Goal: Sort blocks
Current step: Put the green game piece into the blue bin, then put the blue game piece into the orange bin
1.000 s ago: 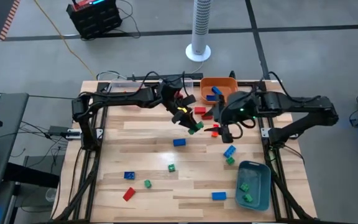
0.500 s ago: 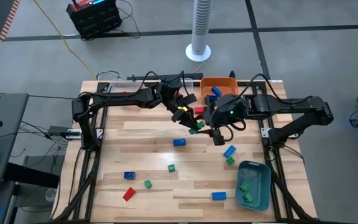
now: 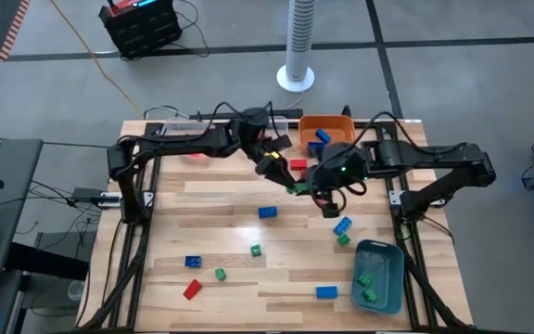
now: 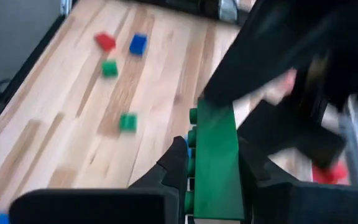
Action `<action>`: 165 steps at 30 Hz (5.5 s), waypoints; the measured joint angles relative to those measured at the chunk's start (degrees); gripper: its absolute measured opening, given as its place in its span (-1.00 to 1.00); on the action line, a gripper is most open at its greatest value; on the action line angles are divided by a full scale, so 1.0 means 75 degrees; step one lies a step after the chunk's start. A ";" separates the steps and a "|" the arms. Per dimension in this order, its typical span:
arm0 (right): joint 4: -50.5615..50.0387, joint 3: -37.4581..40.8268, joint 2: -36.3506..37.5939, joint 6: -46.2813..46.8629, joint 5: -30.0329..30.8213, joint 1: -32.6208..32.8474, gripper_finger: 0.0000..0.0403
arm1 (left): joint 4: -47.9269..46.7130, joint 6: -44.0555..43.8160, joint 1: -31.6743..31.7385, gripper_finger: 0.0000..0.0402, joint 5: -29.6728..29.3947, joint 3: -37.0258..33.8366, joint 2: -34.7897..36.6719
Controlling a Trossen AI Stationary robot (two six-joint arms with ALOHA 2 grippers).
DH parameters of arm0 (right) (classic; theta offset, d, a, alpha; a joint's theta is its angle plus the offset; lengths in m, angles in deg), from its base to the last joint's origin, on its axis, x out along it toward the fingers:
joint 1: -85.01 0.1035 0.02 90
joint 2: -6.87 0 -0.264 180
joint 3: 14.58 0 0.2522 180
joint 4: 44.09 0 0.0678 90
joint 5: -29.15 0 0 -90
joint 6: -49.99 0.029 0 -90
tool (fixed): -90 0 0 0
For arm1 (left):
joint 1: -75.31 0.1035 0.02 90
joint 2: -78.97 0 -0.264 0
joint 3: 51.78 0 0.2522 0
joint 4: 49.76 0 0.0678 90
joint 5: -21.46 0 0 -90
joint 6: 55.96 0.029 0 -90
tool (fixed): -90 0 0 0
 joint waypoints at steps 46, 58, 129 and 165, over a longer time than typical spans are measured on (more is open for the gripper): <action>-0.1294 0.2659 0.0524 1.2761 -0.2343 0.3140 0.13 | -0.6880 0.7628 0.0808 0.40 -0.4712 -0.2412 0.4530; -0.2343 0.2359 0.0443 1.1443 0.0391 0.0525 0.11 | -0.6416 0.6182 0.0404 0.40 -0.5297 -0.3593 0.4867; -0.1455 0.0922 0.1807 0.4474 0.3072 -0.2110 0.27 | -0.5973 0.0370 -0.7871 0.40 -0.9401 -0.5248 0.2560; -0.1194 0.0981 0.1748 0.4166 0.3010 -0.1922 0.27 | -0.7192 0.2932 -0.3598 -0.34 -0.9551 -0.4980 0.5068</action>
